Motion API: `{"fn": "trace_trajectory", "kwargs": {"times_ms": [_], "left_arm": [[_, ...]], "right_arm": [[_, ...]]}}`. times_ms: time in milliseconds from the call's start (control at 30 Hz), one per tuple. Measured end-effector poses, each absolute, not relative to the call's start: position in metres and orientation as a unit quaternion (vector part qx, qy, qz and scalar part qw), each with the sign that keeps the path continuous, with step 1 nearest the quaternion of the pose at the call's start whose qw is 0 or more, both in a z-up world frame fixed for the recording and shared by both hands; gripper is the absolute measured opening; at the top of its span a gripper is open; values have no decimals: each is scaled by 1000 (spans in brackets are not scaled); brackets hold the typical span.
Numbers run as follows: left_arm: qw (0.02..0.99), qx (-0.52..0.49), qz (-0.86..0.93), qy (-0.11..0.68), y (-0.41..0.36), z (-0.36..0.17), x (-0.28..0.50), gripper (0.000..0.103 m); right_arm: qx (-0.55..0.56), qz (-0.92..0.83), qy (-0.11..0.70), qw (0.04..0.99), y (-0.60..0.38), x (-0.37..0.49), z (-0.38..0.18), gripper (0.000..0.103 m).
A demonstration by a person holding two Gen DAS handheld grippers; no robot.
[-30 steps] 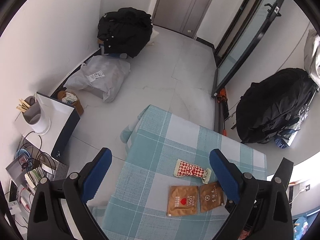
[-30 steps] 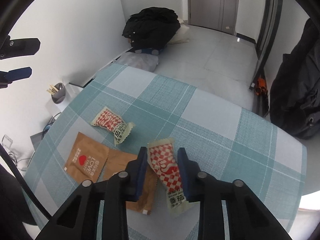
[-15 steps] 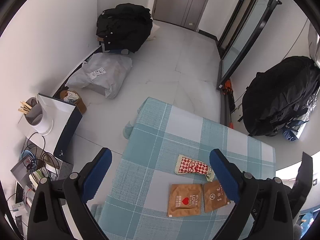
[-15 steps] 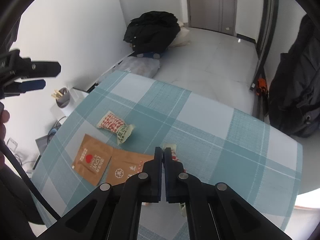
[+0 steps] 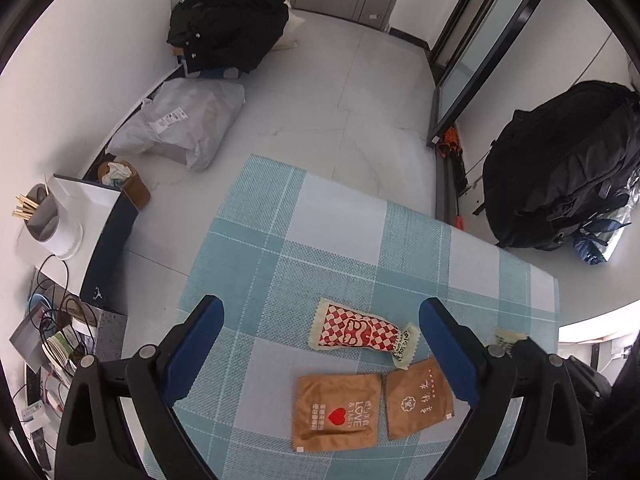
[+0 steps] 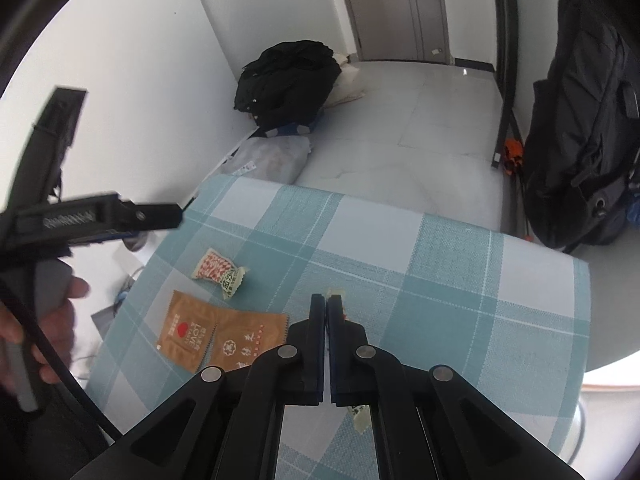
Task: Collect trash
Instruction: 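Grasp the other red-white candy wrapper with the left gripper while the right holds its wrapper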
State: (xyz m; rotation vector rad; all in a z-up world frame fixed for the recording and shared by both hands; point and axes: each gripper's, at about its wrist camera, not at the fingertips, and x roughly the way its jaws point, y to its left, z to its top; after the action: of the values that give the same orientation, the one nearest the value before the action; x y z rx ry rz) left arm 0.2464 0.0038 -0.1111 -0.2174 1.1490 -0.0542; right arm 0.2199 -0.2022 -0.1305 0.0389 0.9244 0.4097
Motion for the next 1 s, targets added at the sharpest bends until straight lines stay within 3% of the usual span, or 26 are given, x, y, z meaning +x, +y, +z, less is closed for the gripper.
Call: {"fn": "trace_trajectory", "kwargs": {"times_ms": [533, 1000], "left_arm": [[801, -17, -34, 597, -32, -148, 253, 97], [810, 31, -39, 584, -39, -148, 249, 94]], "right_arm": [[25, 199, 439, 876, -220, 228, -130, 1], [22, 197, 442, 875, -221, 229, -133, 1]]}}
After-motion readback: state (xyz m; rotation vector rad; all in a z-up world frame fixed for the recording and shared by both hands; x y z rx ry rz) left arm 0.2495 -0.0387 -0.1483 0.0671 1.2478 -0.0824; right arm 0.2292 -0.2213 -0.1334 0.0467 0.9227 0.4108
